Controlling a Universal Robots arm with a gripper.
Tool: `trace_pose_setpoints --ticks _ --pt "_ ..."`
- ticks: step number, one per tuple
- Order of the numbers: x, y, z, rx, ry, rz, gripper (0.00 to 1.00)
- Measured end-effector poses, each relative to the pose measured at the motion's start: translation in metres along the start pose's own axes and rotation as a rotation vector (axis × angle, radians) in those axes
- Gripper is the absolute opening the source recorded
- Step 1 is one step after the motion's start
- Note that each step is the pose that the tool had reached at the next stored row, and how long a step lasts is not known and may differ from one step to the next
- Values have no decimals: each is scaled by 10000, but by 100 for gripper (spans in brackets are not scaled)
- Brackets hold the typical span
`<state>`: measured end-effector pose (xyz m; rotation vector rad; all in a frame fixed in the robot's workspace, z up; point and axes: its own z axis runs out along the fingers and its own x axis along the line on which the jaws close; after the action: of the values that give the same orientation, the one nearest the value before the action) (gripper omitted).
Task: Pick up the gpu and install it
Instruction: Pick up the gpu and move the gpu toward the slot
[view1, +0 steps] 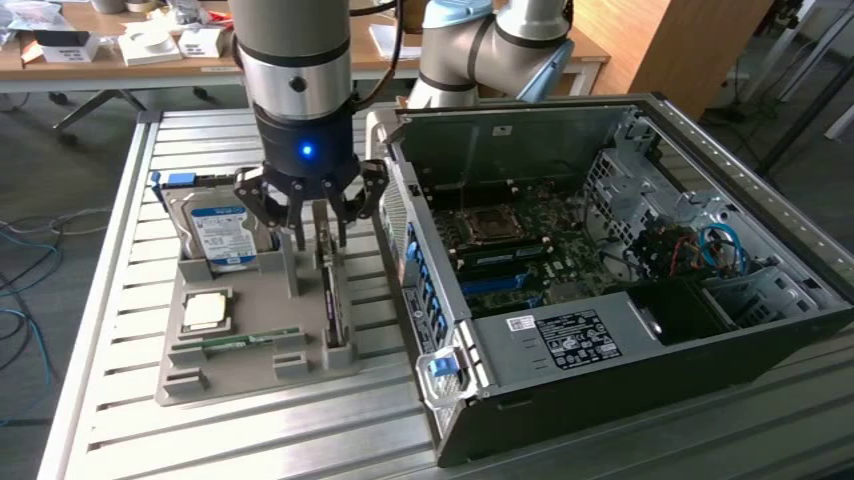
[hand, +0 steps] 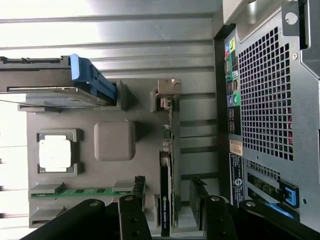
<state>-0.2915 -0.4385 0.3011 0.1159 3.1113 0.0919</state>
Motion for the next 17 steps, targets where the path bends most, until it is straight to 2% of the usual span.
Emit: trace_pose_setpoints --ticks 17 --pt "2 -4 55 2 2 1 49"
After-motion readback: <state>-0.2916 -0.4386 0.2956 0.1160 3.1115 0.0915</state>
